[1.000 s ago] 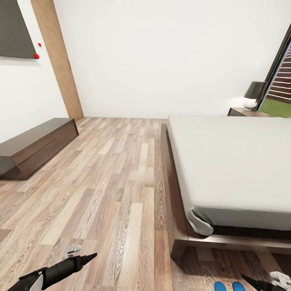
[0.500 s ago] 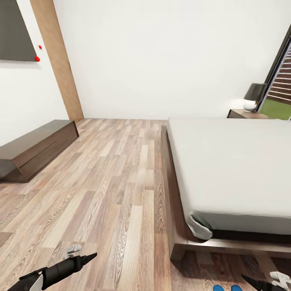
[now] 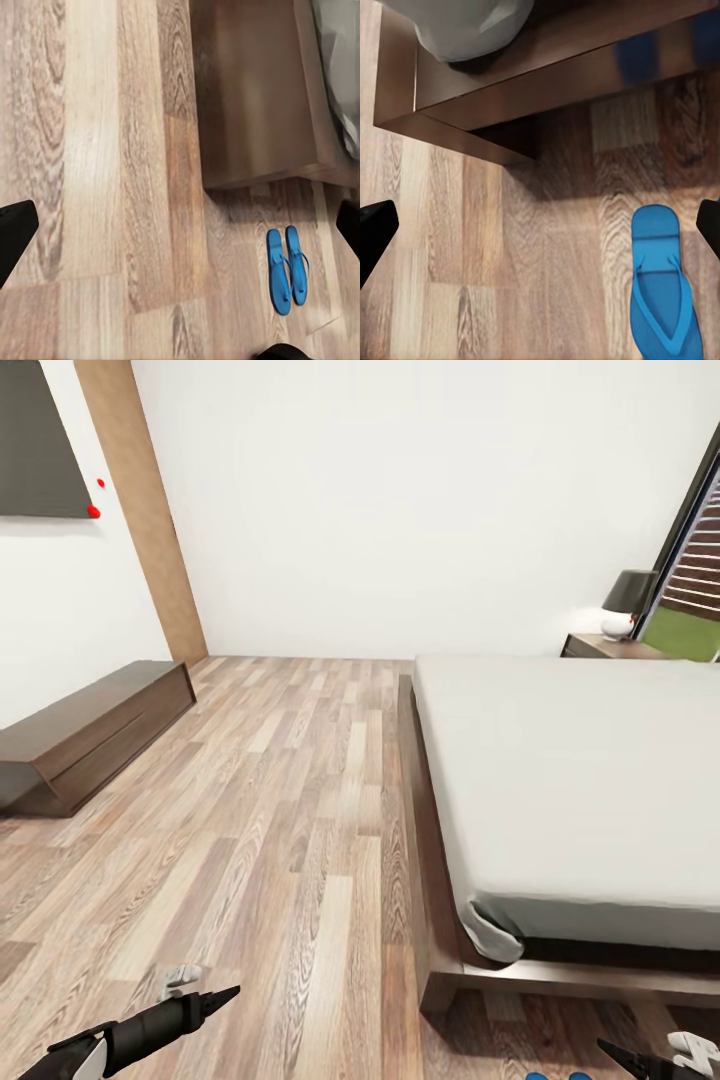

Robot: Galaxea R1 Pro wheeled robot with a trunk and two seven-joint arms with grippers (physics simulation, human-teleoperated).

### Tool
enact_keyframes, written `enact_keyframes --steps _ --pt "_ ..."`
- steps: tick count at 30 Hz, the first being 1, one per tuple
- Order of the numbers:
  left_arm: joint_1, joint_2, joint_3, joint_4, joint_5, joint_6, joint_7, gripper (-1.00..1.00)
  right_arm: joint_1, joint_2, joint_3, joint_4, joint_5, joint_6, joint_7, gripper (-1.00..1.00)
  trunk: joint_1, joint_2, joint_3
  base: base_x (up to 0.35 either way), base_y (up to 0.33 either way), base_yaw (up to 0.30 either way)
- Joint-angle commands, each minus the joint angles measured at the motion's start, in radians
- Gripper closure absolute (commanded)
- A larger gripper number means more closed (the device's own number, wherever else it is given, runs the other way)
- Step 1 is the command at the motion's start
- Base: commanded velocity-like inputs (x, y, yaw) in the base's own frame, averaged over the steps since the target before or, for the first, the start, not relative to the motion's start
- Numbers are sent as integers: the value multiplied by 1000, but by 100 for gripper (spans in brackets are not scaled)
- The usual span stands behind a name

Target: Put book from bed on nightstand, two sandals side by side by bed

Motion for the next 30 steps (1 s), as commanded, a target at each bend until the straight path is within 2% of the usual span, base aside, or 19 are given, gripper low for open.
enact_keyframes --steps 1,30 --pt "0 0 8 -1 -6 10 -5 -100 -1 0 -5 1 5 -3 3 -100 -4 7 2 0 0 0" --pt "0 1 9 -1 -6 10 -5 -100 -1 0 -5 1 5 -3 3 -100 -115 210 93 0 0 0"
